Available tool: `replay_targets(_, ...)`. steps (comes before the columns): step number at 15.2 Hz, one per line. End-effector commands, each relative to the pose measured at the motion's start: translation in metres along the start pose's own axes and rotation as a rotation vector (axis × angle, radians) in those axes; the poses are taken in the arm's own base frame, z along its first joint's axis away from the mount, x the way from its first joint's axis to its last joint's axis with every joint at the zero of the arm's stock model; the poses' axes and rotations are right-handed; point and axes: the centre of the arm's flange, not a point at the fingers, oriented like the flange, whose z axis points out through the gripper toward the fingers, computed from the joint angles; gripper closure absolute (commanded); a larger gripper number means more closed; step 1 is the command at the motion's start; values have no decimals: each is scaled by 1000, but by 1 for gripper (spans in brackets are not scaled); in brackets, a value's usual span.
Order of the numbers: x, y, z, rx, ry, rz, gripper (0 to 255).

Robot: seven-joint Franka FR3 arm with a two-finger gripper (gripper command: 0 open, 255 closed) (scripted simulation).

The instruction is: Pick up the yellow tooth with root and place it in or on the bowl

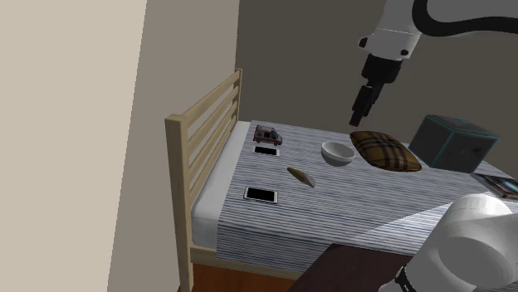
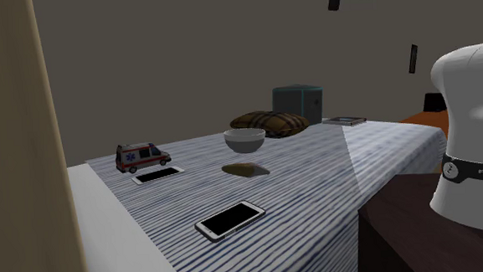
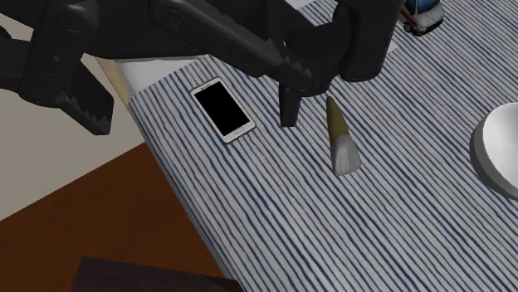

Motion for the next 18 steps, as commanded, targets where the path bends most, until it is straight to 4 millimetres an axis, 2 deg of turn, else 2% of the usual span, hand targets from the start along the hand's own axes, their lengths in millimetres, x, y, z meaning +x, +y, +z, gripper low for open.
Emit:
replay_targets(1,0,0,0,0,0,0,0)
replay_targets(18,88,90,189,-4,-45,-32,0)
